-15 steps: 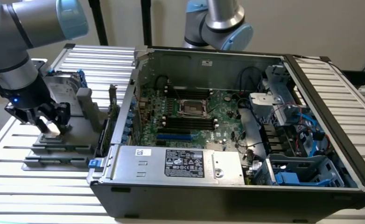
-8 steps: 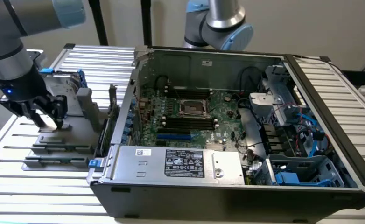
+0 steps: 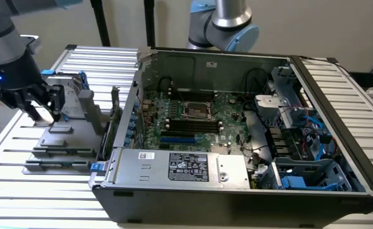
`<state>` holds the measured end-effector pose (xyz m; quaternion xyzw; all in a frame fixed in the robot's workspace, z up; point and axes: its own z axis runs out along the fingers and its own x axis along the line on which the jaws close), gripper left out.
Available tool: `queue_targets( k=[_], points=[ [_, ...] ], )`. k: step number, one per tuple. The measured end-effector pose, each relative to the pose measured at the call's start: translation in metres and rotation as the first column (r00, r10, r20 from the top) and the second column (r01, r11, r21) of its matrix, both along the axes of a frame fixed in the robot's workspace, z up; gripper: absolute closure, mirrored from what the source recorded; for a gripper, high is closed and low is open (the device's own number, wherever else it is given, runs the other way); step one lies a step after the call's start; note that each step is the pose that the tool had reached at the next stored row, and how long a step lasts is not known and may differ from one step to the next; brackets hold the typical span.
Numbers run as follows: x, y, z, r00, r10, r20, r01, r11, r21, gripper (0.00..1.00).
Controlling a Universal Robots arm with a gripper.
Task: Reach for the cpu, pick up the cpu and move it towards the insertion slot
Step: 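Pick up the cpu and move it towards the insertion slot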
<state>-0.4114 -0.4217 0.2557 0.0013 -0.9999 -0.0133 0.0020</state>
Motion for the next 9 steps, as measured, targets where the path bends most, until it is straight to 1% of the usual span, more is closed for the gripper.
queue_targets(
  k=[2, 5, 9],
  points=[
    [0.002, -0.0001, 0.009, 1.0, 0.0, 0.0, 0.0, 1.0, 0.0, 0.45],
    [0.008, -0.0003, 0.0225, 1.0, 0.0, 0.0, 0.0, 1.0, 0.0, 0.45],
    [0.024, -0.0005, 0.0406, 1.0, 0.0, -0.0002, 0.0, 1.0, 0.0, 0.45]
  ],
)
